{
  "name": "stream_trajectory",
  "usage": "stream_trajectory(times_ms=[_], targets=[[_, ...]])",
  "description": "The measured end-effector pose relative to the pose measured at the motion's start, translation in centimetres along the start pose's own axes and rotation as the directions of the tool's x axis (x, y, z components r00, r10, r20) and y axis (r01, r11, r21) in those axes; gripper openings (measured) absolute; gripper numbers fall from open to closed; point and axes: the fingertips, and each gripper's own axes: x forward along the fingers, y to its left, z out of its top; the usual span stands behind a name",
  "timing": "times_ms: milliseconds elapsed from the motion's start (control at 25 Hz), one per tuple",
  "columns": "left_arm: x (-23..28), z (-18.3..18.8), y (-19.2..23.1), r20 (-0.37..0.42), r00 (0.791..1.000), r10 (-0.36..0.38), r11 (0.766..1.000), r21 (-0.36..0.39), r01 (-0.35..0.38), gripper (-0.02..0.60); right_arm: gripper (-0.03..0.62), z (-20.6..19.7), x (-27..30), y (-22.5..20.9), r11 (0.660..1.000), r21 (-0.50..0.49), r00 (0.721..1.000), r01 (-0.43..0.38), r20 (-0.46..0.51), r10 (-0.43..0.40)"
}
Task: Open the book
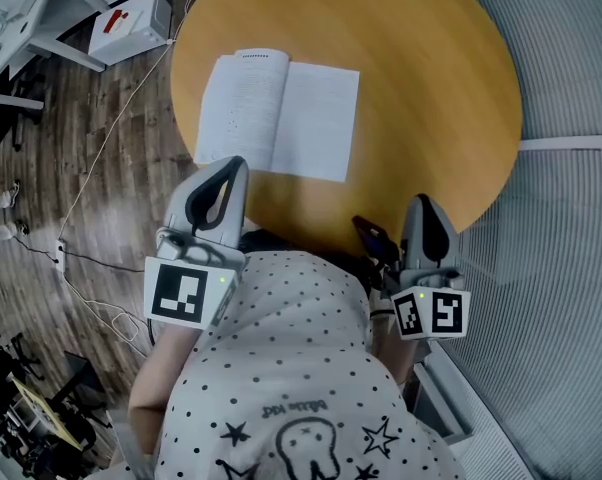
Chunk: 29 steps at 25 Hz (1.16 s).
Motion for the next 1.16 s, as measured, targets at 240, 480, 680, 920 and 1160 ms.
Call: stream_trajectory(times_ms=[240, 480, 680, 920, 1160], targets=[[0.1, -0.1, -0.3, 0.000, 1.000, -0.007, 1.000, 0.014, 0.007, 0.011, 0.005, -0.5, 0.0, 0.2, 1.000, -0.011, 1.000, -0.015, -0.005, 0.015], [0.1, 0.1, -0.4, 0.005, 1.000, -0.004, 1.000, 0.022, 0.004, 0.011, 0.005, -0.8, -0.2, 0.1, 1.000, -0.012, 1.000, -0.016, -0.005, 0.016], [-0.1, 0.1, -0.5, 0.020, 1.000, -0.012, 1.000, 0.022, 0.011, 0.011, 0.005, -0.7, -0.3, 0.1, 1.000, -0.015, 1.000, -0.014, -0.001, 0.013], [0.1, -0.2, -0.7, 0.001, 1.000, -0.009, 1.000, 0.024, 0.009, 0.011, 0.005, -0.8, -0.6, -0.1, 1.000, -0.014, 1.000, -0.013, -0.003, 0.013], [0.2, 0.2, -1.4, 0.015, 1.000, -0.023, 1.000, 0.021, 0.022, 0.011, 0.005, -0.5, -1.0, -0.7, 1.000, -0.014, 1.000, -0.007, 0.006, 0.007]])
